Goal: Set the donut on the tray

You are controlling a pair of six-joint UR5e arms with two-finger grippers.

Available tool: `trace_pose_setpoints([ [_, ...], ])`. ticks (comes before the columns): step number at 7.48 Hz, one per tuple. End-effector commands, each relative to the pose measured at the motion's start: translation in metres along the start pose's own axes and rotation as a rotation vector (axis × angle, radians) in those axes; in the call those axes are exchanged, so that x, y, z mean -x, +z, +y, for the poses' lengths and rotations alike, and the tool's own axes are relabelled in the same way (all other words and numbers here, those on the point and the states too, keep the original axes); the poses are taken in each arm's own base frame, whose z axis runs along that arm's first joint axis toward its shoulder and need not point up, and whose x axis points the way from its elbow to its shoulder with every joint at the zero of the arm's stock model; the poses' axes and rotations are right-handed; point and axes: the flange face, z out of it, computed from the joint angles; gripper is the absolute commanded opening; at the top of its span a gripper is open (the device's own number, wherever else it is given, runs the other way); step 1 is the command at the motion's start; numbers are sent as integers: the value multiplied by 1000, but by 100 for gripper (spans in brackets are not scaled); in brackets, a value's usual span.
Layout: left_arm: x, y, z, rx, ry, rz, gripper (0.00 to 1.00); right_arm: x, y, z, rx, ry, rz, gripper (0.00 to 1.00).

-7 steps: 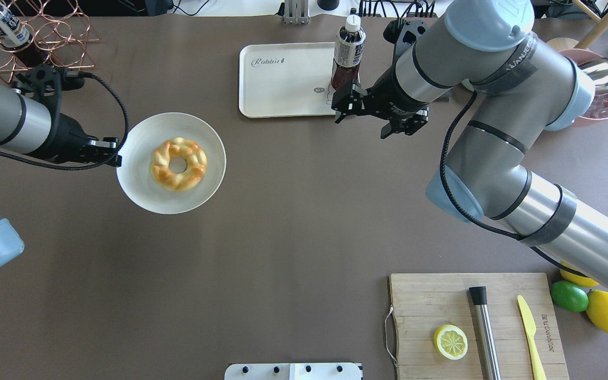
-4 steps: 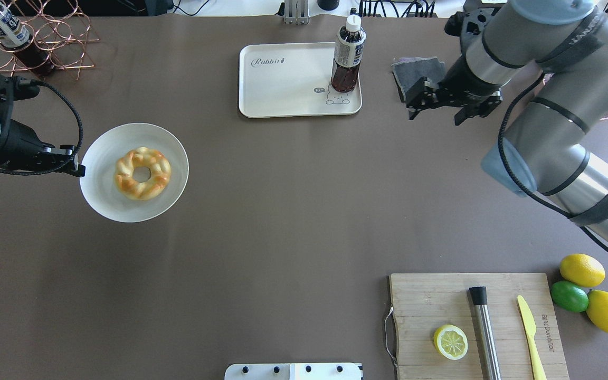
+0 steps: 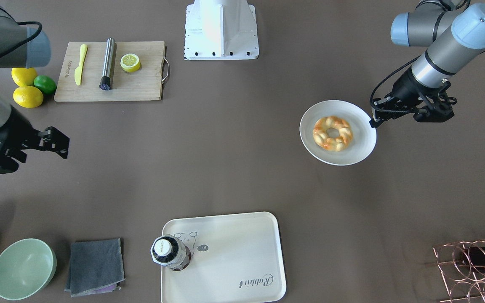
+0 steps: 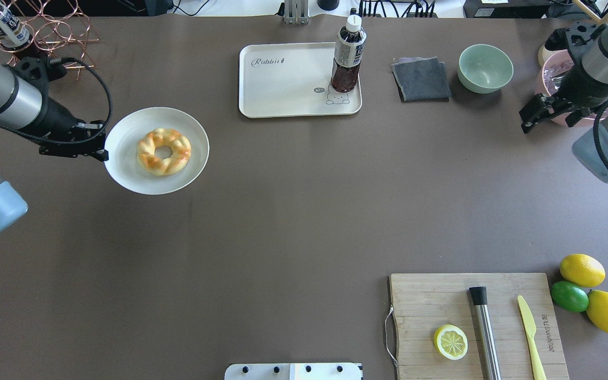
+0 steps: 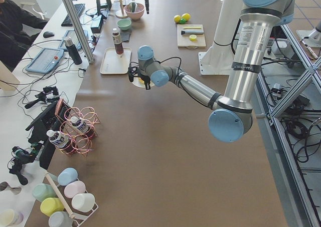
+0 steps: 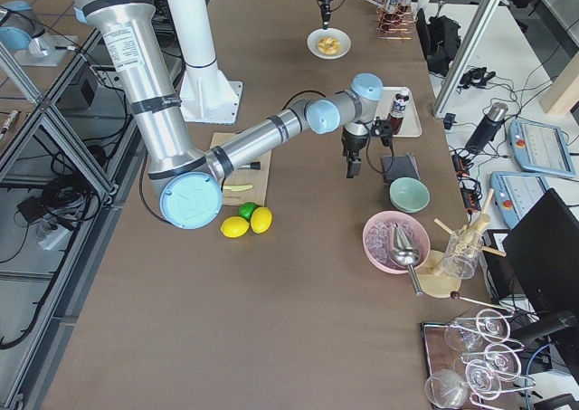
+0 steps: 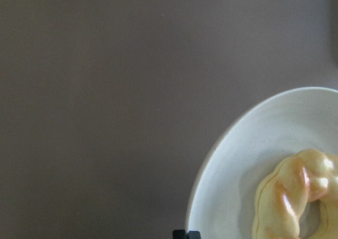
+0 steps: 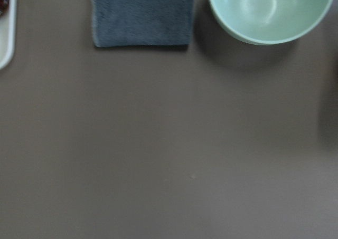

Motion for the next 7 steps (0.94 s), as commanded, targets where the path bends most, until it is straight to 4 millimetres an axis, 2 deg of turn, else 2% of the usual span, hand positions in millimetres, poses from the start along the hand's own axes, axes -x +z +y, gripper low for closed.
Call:
trace_pose_setpoints([
  [1,-93,-10,-29,33,-151,-55,0,-78,28,29,61,-25,41,100],
  [3,-130,4,-53,34,-241,-54,0,-99,35,40,77,3,55,100],
  [4,-148,13,-67,25,-289,-28,0,-115,35,47,81,8,58,100],
  [5,-159,28,-83,15,-338,10,0,-143,26,52,74,-39,57,100],
  [6,-162,41,-95,8,-381,41,0,-176,18,55,72,-51,56,100],
  [7,-169,46,-103,4,-407,51,0,-206,16,59,74,-71,58,100],
])
